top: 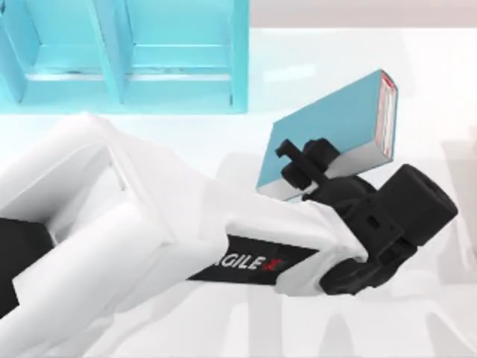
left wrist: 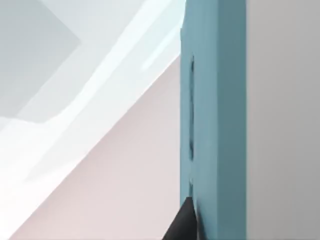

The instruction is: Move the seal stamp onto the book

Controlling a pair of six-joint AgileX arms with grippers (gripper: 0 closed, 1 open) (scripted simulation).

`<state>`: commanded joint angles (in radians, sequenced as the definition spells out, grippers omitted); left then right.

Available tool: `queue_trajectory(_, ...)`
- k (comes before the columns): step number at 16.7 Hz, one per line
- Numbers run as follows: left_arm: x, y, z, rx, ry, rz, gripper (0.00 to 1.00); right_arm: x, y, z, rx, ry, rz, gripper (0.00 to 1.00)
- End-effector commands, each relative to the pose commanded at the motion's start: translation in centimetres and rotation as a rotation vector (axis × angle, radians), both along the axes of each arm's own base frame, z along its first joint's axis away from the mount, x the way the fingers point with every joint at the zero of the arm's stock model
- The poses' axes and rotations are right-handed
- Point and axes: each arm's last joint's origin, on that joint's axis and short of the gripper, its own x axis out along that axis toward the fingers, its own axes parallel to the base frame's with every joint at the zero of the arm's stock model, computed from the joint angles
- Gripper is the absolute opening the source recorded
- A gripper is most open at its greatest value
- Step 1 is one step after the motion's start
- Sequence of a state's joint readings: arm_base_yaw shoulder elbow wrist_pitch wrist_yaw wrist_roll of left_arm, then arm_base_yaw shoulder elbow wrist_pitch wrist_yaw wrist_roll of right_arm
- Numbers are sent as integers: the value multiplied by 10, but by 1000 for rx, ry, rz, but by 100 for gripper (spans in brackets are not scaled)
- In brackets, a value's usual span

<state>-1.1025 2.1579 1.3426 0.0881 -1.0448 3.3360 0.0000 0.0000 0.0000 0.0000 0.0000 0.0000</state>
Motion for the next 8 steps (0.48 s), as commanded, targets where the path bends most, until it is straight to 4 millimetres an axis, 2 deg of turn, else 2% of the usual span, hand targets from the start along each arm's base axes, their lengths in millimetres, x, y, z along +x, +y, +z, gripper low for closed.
queue_trajectory(4,-8,-11,-3,420,5,-118,0,0,0,0,0,0,0,100)
queue_trajectory(8,-11,-19,4,650,-2,-175,0,0,0,0,0,0,0,100)
